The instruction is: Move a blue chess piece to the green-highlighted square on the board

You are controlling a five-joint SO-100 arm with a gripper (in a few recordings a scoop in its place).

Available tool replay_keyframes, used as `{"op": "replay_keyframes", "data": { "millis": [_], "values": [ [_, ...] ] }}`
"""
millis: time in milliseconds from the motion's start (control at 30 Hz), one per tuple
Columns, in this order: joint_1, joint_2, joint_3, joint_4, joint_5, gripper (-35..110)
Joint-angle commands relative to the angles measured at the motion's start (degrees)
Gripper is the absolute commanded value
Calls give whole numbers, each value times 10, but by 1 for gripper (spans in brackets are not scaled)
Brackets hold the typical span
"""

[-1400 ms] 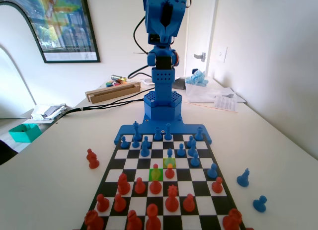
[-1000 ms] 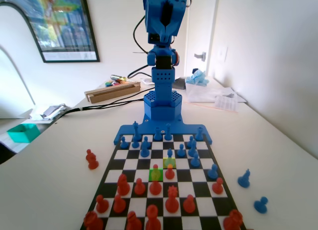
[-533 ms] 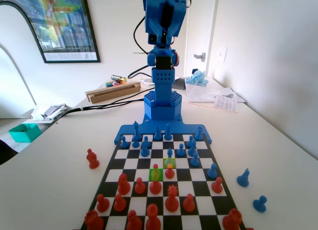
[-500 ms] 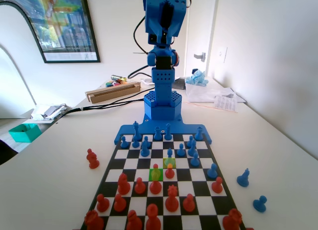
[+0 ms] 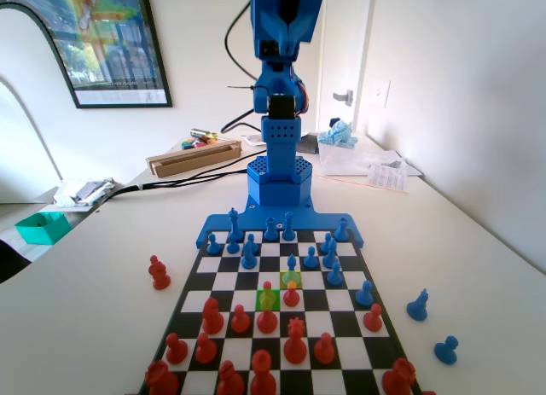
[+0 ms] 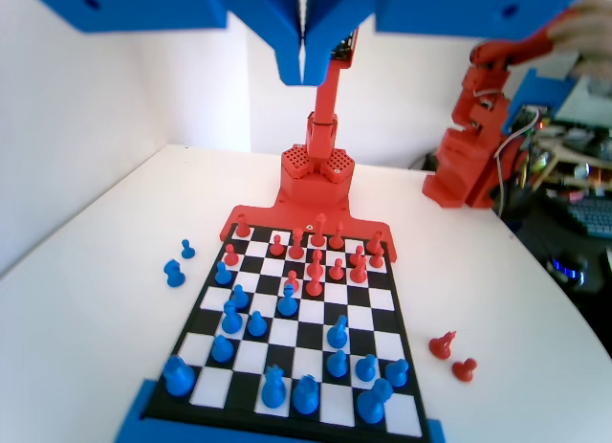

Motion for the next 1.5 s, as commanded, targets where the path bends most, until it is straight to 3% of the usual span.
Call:
{"op": "replay_keyframes", "data": {
  "millis": [0,367,833,1200,1467],
  "values": [
    [-1,-114,-84,-7,30,1],
    [51,-357,-121,-100,148,1],
    [92,-577,-9,-280,268,3],
    [96,-693,-4,-380,298,8],
    [82,-744,-28,-383,302,10]
  ]
}}
